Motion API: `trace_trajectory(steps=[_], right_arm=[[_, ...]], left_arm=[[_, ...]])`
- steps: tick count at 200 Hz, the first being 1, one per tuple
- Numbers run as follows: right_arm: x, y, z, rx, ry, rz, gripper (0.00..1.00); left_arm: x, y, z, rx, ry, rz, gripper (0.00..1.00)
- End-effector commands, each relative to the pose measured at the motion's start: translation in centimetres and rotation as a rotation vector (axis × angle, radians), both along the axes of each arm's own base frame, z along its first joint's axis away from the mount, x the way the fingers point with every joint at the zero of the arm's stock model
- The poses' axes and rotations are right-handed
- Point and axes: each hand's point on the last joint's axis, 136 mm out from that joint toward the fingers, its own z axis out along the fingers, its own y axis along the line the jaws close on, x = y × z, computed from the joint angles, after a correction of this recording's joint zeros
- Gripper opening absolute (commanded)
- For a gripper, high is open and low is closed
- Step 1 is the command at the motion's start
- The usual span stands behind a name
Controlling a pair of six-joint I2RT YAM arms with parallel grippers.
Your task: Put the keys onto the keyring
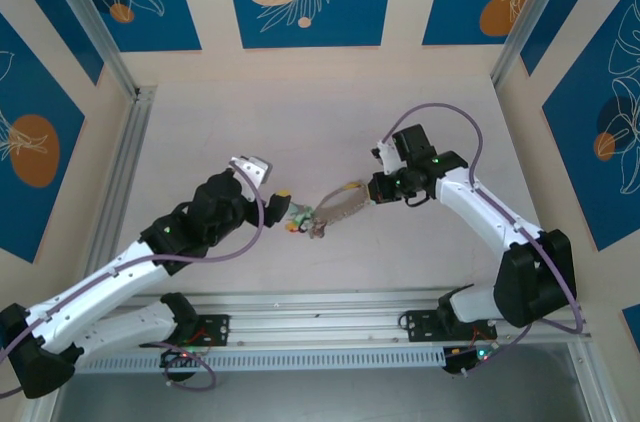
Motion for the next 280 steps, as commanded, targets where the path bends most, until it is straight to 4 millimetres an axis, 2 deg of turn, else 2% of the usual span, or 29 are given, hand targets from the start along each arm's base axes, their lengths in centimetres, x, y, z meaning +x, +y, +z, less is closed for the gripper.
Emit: trace_trajectory(steps=[1,34,88,97,122,140,152,178,200,215,234,245,264,280], right_arm=[[-0.6,-1.1,-1.7,-0.027,0.066,-0.008,0.03],[-0.4,-2.1,-3.4,-0.07,0.109,-0.031,0.07],[0.8,-7.1,-5.3,-0.113,0.138,-0.173,0.13],[1.3,-7.2,-5.2,-0.084,0.14,-0.186,0.18],[2.5,-7.8,-6.0,-0.108,0.15,-0.201,0.39],[2.9,-7.9,-5.4,-0.113,0.126,-0.208,0.45],[3.1,-7.5,-3.6,-0.107,0.052,-0.211,0.5],[2.4,-6.3,3.0,-0.124,-0.161,-0.19,0.62],[0.3,-3.9,7.5,-0.061,-0.315,-0.124,0.72],[-1.7,-1.8,8.9,0.027,-0.41,-0.056,0.8],[-3.7,0.3,9.0,0.174,-0.472,-0.014,0.88],[-4.3,0.8,8.1,0.234,-0.466,-0.011,0.89],[-4.9,0.8,5.4,0.248,-0.43,-0.029,0.91],[-5.4,0.9,4.1,0.261,-0.404,-0.036,0.93]], left_arm=[[0.2,-1.1,0.3,-0.029,-0.023,-0.048,0.89],[0.2,-1.8,-0.5,-0.031,-0.007,-0.071,0.89],[-0.4,-3.4,-0.5,-0.074,-0.01,-0.158,0.88],[-0.5,-3.6,-0.2,-0.088,-0.016,-0.173,0.88],[-0.7,-3.9,0.7,-0.109,-0.034,-0.193,0.88],[-0.9,-3.7,1.5,-0.103,-0.039,-0.199,0.88],[-1.1,-3.4,1.8,-0.094,-0.037,-0.194,0.88],[-1.5,-2.5,1.8,-0.058,-0.005,-0.179,0.88],[-2.2,-2.0,1.5,-0.027,0.053,-0.182,0.89],[-2.7,-2.0,1.4,-0.018,0.092,-0.193,0.9],[-3.3,-2.3,0.7,-0.012,0.17,-0.218,0.91],[-3.8,-2.5,0.1,-0.007,0.221,-0.228,0.92],[-4.5,-2.4,-0.6,-0.019,0.285,-0.231,0.98],[-5.2,-2.1,-1.1,-0.027,0.345,-0.232,1.0]])
